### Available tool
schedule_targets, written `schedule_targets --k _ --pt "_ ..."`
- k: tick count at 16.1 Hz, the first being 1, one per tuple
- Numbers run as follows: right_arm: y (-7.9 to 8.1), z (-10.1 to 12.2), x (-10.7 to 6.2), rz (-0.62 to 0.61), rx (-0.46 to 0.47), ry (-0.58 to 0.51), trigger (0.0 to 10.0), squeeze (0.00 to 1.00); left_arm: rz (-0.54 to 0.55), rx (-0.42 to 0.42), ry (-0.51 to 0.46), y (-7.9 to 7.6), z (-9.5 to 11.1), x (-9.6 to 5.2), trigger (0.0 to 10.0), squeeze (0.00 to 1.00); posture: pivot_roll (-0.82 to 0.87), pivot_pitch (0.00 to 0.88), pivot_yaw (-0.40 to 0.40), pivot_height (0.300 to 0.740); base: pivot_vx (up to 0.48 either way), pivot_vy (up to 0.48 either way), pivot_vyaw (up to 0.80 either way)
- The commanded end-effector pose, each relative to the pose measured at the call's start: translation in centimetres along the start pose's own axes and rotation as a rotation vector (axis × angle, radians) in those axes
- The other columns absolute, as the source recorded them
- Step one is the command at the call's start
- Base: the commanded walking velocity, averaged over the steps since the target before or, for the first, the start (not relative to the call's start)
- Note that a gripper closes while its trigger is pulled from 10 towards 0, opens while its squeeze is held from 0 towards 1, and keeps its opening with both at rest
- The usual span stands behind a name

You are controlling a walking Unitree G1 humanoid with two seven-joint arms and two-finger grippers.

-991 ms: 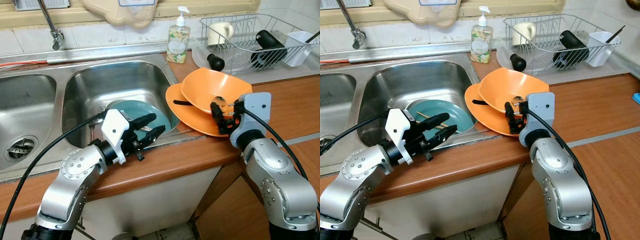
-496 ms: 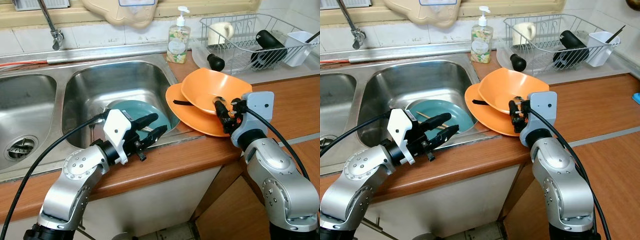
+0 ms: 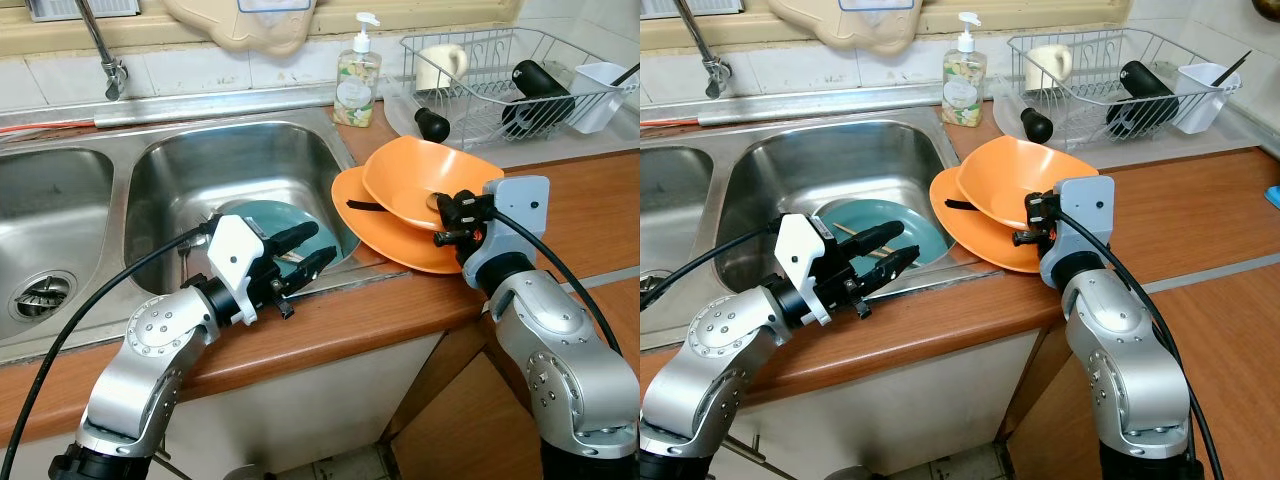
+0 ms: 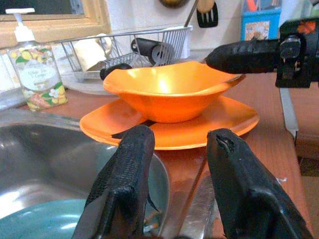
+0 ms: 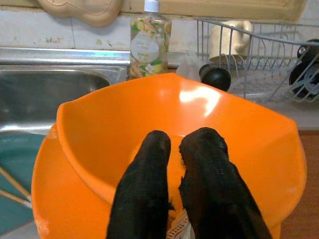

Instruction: Kitchen organization

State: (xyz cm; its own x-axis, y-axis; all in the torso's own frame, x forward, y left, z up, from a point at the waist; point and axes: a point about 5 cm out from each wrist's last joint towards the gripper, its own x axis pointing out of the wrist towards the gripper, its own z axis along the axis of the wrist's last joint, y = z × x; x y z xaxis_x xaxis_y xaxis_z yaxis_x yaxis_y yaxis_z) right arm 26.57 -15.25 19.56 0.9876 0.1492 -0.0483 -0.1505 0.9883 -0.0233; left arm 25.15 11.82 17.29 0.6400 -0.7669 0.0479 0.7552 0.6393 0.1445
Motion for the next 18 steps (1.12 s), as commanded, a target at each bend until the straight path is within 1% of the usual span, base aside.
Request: schedule_targets --k 1,2,3,4,5,7,8,9,10,12,13,14,16,17,18 --pt "-0.1 1.3 0.0 0.017 -0.012 -0.065 0.0 0.00 -0.005 0.056 -0.020 0.1 0.8 0.4 10.0 0.00 -0.10 0.000 0.012 0.740 0.000 0.000 0.00" --pt "0.0 1.9 -0.1 0.028 -0.010 -0.095 0.0 0.00 -0.004 0.072 -0.034 0.2 1.1 0.6 10.0 0.00 -0.10 0.000 0.012 0.740 0.000 0.000 0.00" --pt "0.2 3.1 0.0 0.068 -0.008 -0.158 0.0 0.00 -0.006 0.142 -0.049 0.5 1.8 0.9 10.0 0.00 -0.09 0.000 0.010 0.740 0.000 0.000 0.00" --pt "0.3 3.6 0.0 0.085 -0.006 -0.182 0.0 0.00 -0.009 0.171 -0.054 0.6 2.0 1.0 10.0 0.00 -0.09 0.000 0.009 0.740 0.000 0.000 0.00" --pt "0.7 4.7 0.0 0.141 -0.005 -0.233 0.0 0.00 -0.027 0.229 -0.072 0.7 2.7 1.6 10.0 0.00 -0.09 0.000 0.006 0.740 0.000 0.000 0.00" --pt "1.2 5.4 0.0 0.191 0.012 -0.255 0.0 0.00 -0.043 0.269 -0.083 0.7 3.1 2.1 10.0 0.00 -0.09 0.000 0.006 0.740 0.000 0.000 0.00" --pt "1.7 5.8 -0.2 0.251 0.020 -0.272 0.0 0.00 -0.051 0.303 -0.088 0.8 3.4 2.5 10.0 0.00 -0.08 0.000 0.008 0.740 0.000 0.000 0.00" --pt "2.3 6.1 -0.4 0.319 0.030 -0.285 0.0 0.00 -0.055 0.367 -0.093 1.0 3.8 2.9 10.0 0.00 -0.08 0.000 0.008 0.740 0.000 0.000 0.00" --pt "2.6 6.3 -0.6 0.356 0.038 -0.289 0.0 0.00 -0.057 0.409 -0.097 1.1 4.0 3.3 10.0 0.00 -0.08 0.000 0.008 0.740 0.000 0.000 0.00" --pt "3.5 6.7 -1.1 0.473 0.041 -0.288 0.0 0.00 -0.049 0.586 -0.135 2.0 5.5 4.6 10.0 0.00 -0.08 0.000 0.010 0.740 0.000 0.000 0.00" --pt "3.6 6.8 -1.2 0.507 0.043 -0.284 0.0 0.00 -0.061 0.632 -0.144 2.2 5.9 5.0 10.0 0.00 -0.08 0.000 0.011 0.740 0.000 0.000 0.00" --pt "3.7 6.8 -1.3 0.516 0.044 -0.283 0.0 0.00 -0.067 0.644 -0.144 2.2 5.9 5.2 10.0 0.00 -0.08 0.000 0.011 0.740 0.000 0.000 0.00" --pt "3.9 6.9 -1.4 0.558 0.058 -0.275 0.0 0.00 -0.107 0.727 -0.107 2.5 5.5 5.9 10.0 0.00 -0.09 0.000 0.021 0.740 0.000 0.000 0.00" --pt "3.9 6.9 -1.4 0.566 0.059 -0.272 0.0 0.00 -0.109 0.739 -0.101 2.6 5.4 6.0 10.0 0.00 -0.09 0.000 0.021 0.740 0.000 0.000 0.00" --pt "4.1 6.9 -1.5 0.594 0.067 -0.264 0.0 0.00 -0.104 0.776 -0.091 2.9 5.2 6.3 10.0 0.00 -0.09 0.000 0.025 0.740 0.000 0.000 0.00"
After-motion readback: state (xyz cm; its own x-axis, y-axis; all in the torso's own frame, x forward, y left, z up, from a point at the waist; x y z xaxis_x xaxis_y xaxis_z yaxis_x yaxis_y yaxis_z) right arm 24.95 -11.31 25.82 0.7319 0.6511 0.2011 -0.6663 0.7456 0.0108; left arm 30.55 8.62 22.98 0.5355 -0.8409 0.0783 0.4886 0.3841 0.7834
